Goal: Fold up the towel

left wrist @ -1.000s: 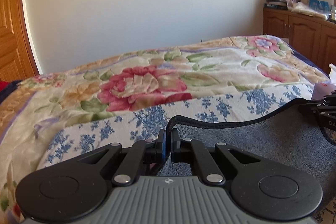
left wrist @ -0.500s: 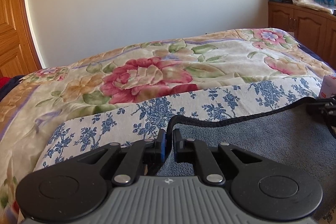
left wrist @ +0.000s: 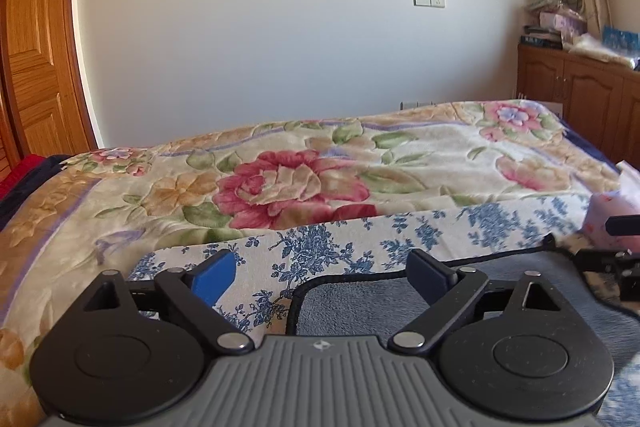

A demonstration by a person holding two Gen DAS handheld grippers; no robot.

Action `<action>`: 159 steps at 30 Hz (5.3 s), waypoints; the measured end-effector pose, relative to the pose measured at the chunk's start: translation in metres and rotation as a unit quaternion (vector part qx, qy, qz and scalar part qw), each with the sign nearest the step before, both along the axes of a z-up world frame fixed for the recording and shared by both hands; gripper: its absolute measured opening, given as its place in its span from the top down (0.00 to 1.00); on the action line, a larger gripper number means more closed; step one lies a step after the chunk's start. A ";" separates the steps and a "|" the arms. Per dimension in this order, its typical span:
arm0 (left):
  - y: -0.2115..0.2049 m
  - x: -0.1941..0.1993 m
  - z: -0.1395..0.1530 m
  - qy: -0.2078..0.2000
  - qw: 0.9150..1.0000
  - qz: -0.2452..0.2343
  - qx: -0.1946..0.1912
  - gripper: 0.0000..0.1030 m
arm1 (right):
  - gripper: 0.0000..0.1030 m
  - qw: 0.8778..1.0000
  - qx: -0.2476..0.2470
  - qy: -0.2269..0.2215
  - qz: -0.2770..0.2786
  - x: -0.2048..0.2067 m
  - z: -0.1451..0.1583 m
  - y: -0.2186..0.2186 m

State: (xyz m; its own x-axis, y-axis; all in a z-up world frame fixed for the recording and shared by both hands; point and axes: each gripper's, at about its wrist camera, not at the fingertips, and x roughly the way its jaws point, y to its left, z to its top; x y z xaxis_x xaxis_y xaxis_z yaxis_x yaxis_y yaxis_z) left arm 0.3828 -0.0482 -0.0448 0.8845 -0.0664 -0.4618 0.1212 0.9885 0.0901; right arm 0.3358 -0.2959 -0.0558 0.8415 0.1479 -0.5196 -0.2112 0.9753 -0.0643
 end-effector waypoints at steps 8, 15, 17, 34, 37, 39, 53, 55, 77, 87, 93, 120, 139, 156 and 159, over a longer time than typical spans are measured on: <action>0.006 -0.045 0.040 -0.013 1.000 -0.003 -0.009 0.00 | 0.14 1.000 0.011 -0.019 -0.019 -0.036 0.026 0.001; 0.008 -0.084 0.070 -0.028 1.000 -0.010 -0.010 0.00 | 0.00 0.999 0.019 -0.035 -0.020 -0.069 0.049 0.000; 0.009 -0.093 0.076 -0.033 0.999 -0.013 -0.014 0.00 | 0.00 0.999 0.022 -0.037 -0.022 -0.079 0.054 0.000; 0.014 -0.178 0.115 -0.050 0.999 0.014 -0.013 0.00 | 0.00 0.997 0.041 -0.055 -0.030 -0.159 0.095 -0.013; 0.014 -0.193 0.121 -0.050 0.998 0.015 -0.018 0.00 | 0.00 0.997 0.037 -0.060 -0.028 -0.176 0.103 -0.016; 0.015 -0.203 0.125 -0.053 0.998 0.019 -0.014 0.00 | 0.00 0.997 0.039 -0.064 -0.028 -0.186 0.109 -0.017; 0.025 -0.263 0.146 -0.057 0.998 0.031 0.001 0.00 | 0.00 0.994 0.043 -0.098 -0.029 -0.237 0.140 -0.011; 0.024 -0.273 0.147 -0.062 0.997 0.037 0.016 0.00 | 0.00 0.993 0.045 -0.103 -0.030 -0.243 0.141 -0.011; 0.047 -0.346 0.117 -0.077 0.996 0.042 0.007 0.00 | 0.00 0.992 0.044 -0.112 -0.044 -0.299 0.125 -0.011; 0.050 -0.369 0.098 -0.096 0.994 0.044 -0.001 0.00 | 0.00 0.991 0.038 -0.122 -0.047 -0.317 0.100 -0.008; 0.046 -0.375 0.084 -0.096 0.995 0.040 0.008 0.00 | 0.00 0.990 0.041 -0.127 -0.042 -0.323 0.090 -0.005; 0.051 -0.392 0.062 -0.118 0.992 0.035 -0.007 0.00 | 0.00 0.987 0.043 -0.144 -0.055 -0.336 0.076 -0.005; 0.051 -0.399 0.060 -0.133 0.991 0.031 -0.007 0.00 | 0.00 0.985 0.049 -0.151 -0.068 -0.337 0.074 -0.007; 0.053 -0.401 0.060 -0.134 0.990 0.032 -0.008 0.00 | 0.00 0.985 0.050 -0.150 -0.069 -0.336 0.073 -0.009; 0.053 -0.401 0.060 -0.134 0.990 0.032 -0.008 0.00 | 0.00 0.985 0.049 -0.150 -0.070 -0.336 0.073 -0.009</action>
State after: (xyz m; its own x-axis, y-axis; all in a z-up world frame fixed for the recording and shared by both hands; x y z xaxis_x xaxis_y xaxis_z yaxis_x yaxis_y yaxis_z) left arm -0.0186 0.0046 0.0148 0.9777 -0.0116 -0.2098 0.0321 0.9950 0.0942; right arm -0.0004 -0.3050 0.0171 0.9706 0.0577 -0.2336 -0.0609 0.9981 -0.0065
